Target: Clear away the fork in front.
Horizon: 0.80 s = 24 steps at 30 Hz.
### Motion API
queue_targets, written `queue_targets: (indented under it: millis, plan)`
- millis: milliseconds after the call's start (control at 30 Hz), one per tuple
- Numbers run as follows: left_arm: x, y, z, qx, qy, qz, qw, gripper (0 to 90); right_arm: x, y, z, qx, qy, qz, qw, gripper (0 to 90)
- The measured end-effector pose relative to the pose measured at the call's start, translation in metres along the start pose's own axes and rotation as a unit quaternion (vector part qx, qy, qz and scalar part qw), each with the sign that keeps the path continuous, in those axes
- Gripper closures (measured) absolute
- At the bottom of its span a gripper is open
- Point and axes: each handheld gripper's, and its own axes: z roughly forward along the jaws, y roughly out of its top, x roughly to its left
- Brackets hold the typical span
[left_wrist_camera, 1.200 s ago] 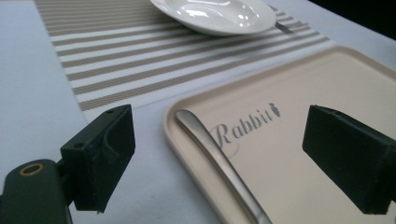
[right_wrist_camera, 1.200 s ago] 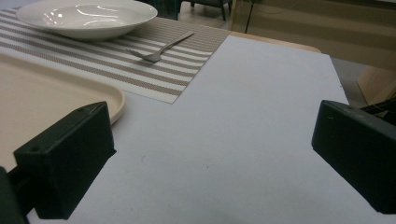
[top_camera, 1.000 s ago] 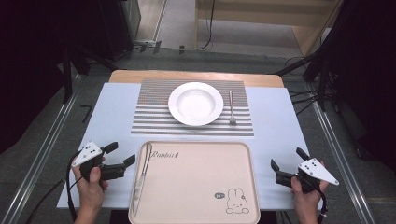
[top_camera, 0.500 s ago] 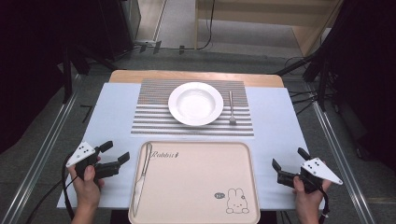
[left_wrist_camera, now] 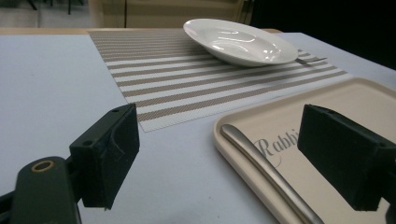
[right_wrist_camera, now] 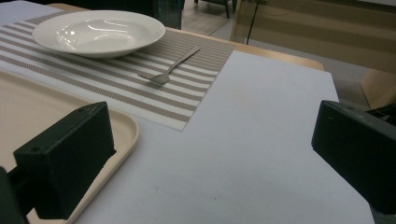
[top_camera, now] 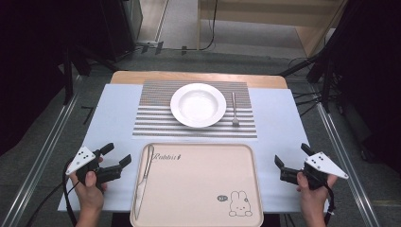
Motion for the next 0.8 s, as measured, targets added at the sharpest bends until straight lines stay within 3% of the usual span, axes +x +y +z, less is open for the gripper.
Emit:
queue_targets:
  millis: [267,500,800]
  plan:
    - [0.004,0.0,0.0,0.001,0.006,-0.018,0.9998,13.0,0.003,0.021,0.009,0.003,0.009,0.003,1.0,0.0]
    - [-0.002,0.0,0.004,0.017,0.012,0.004,0.9998,13.0,0.005,0.039,0.019,0.007,0.013,0.0,0.9999,0.0]
    - [-0.002,0.0,0.003,0.016,0.017,0.003,0.9997,13.0,0.013,0.061,0.037,0.016,0.021,-0.008,0.9996,0.0]
